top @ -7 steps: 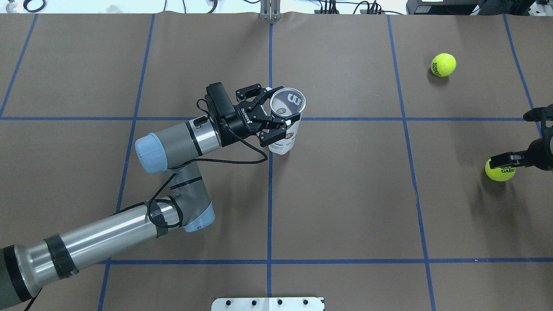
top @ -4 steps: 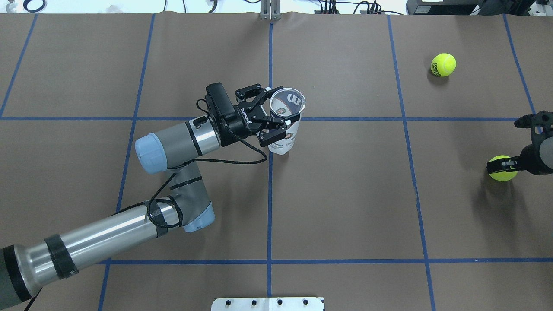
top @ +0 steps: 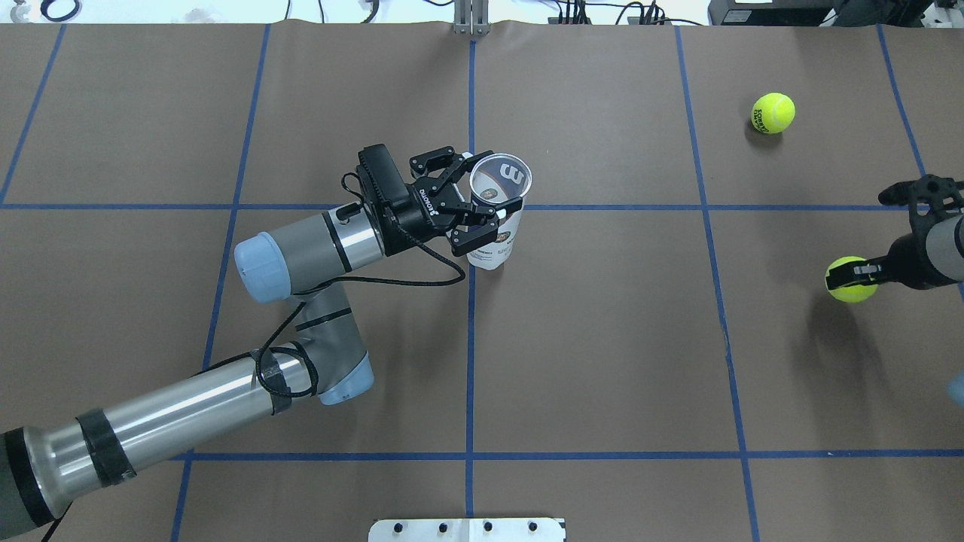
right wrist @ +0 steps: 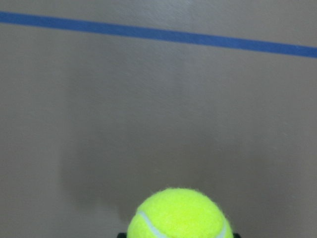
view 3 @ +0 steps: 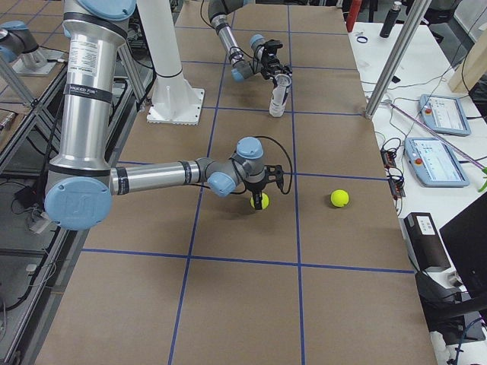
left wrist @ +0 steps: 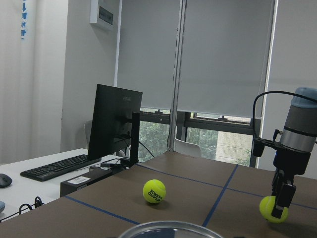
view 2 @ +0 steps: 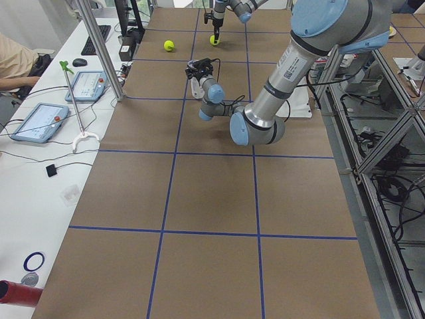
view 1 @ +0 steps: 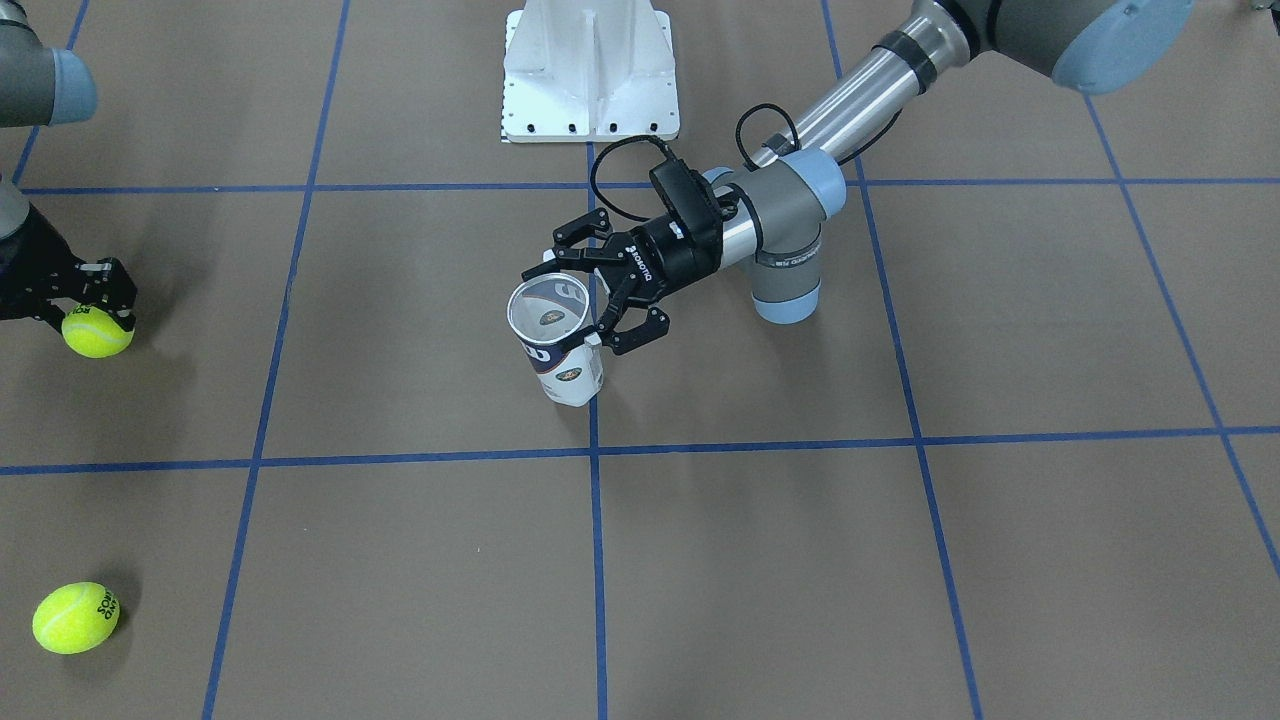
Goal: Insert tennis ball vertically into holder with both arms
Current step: 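Carry the ball with the right gripper over the can's open top, then lower the ball into the can and open the right gripper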
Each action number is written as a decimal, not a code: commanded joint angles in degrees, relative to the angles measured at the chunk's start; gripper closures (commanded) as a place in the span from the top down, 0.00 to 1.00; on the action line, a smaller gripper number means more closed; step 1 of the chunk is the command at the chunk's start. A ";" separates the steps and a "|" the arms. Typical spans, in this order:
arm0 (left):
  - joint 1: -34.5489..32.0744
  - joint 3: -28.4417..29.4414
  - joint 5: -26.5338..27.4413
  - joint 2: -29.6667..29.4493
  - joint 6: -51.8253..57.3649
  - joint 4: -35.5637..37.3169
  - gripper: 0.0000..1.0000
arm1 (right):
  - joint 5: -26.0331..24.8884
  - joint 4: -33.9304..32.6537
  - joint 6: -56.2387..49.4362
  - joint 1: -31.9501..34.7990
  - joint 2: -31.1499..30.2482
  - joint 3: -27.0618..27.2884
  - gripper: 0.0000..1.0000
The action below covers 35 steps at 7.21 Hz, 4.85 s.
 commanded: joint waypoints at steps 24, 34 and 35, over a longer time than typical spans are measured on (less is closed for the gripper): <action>0.09 0.32 -0.35 0.60 0.61 -0.62 0.77 | -9.26 -57.21 28.58 -14.46 64.78 -6.19 0.98; -0.97 0.32 -0.09 1.13 2.01 -0.53 0.98 | -9.00 -56.86 23.77 -14.29 59.89 -1.21 0.98; -0.71 0.32 -0.09 1.56 2.98 -0.44 0.98 | -8.39 -56.86 20.18 -12.72 57.77 0.04 0.98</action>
